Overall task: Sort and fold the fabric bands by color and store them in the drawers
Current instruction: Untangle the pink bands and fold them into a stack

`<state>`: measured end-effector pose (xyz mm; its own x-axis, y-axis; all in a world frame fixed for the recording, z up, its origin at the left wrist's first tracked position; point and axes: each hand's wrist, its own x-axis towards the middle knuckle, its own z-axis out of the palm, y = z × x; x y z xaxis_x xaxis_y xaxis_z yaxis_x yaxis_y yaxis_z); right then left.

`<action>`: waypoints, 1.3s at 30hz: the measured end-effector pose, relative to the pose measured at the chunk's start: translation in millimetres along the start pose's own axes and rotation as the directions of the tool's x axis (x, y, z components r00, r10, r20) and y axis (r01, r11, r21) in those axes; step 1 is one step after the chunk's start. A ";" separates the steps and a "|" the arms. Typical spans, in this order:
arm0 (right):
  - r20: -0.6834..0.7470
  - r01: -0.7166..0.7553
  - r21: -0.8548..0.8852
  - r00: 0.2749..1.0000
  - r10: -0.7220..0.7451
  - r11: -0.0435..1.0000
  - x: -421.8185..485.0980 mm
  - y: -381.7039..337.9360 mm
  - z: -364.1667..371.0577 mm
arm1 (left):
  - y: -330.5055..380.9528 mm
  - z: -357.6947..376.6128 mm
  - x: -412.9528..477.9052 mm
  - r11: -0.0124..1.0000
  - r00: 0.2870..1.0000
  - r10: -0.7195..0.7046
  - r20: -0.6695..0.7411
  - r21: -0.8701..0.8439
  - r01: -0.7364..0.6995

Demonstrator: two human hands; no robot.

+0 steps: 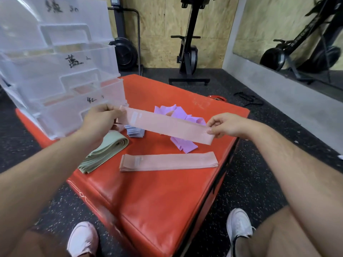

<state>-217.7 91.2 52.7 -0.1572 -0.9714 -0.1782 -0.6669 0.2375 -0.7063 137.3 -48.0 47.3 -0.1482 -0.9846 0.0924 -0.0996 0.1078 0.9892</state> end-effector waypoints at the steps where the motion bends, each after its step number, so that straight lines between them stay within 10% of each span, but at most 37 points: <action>1: -0.003 -0.011 -0.002 1.000 0.011 1.000 -3.3 3.6 0.8 | -4.9 -0.6 -4.7 0.999 1.000 -0.025 0.018 0.033 0.025; 19: -0.038 0.020 -0.514 0.998 -0.047 0.857 -22.1 34.0 56.7 | -74.7 -2.6 -51.6 0.664 0.971 0.058 0.234 0.716 -0.212; 28: 0.153 0.177 -0.491 0.981 -0.115 0.853 -25.4 30.9 58.5 | -76.8 -4.7 -52.1 0.554 0.812 0.150 0.564 0.632 -0.542; 39: 0.094 0.194 -0.546 0.981 -0.171 0.815 -18.8 18.3 60.5 | -75.4 8.7 -44.9 0.527 0.769 0.029 0.639 0.644 -0.555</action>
<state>-182.8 114.3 1.6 0.0283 -0.9925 -0.1187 -0.9718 0.0005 -0.2359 142.9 -10.8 -32.3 -0.7453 -0.6662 0.0272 -0.6038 0.6917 0.3962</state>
